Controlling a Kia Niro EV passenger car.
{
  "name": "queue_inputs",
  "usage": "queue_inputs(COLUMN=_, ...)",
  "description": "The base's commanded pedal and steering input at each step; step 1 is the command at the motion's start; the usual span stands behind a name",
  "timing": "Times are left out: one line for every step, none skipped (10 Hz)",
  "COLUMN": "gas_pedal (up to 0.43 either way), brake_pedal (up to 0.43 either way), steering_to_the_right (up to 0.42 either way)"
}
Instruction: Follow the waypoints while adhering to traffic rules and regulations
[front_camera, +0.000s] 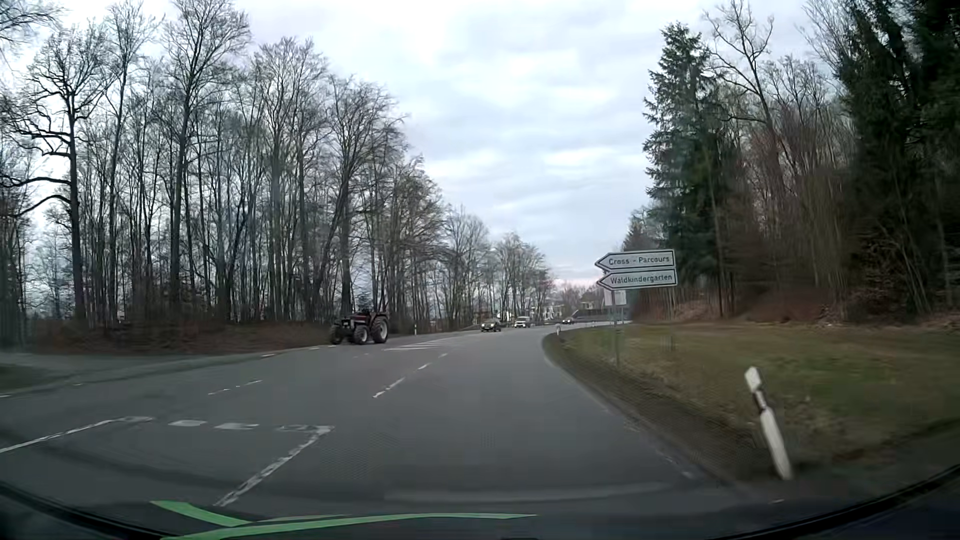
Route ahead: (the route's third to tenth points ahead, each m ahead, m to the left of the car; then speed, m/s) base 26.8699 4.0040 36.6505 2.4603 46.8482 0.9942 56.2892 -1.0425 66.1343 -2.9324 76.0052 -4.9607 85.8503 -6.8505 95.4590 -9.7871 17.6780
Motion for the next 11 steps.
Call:
queue_inputs(gas_pedal=0.098, brake_pedal=0.0, steering_to_the_right=0.015)
queue_inputs(gas_pedal=0.11, brake_pedal=0.0, steering_to_the_right=0.015)
queue_inputs(gas_pedal=0.11, brake_pedal=0.0, steering_to_the_right=0.015)
queue_inputs(gas_pedal=0.11, brake_pedal=0.0, steering_to_the_right=0.015)
queue_inputs(gas_pedal=0.11, brake_pedal=0.0, steering_to_the_right=0.015)
queue_inputs(gas_pedal=0.11, brake_pedal=0.0, steering_to_the_right=0.015)
queue_inputs(gas_pedal=0.11, brake_pedal=0.0, steering_to_the_right=0.015)
queue_inputs(gas_pedal=0.11, brake_pedal=0.0, steering_to_the_right=0.015)
queue_inputs(gas_pedal=0.11, brake_pedal=0.0, steering_to_the_right=0.015)
queue_inputs(gas_pedal=0.11, brake_pedal=0.0, steering_to_the_right=0.014)
queue_inputs(gas_pedal=0.11, brake_pedal=0.0, steering_to_the_right=0.014)
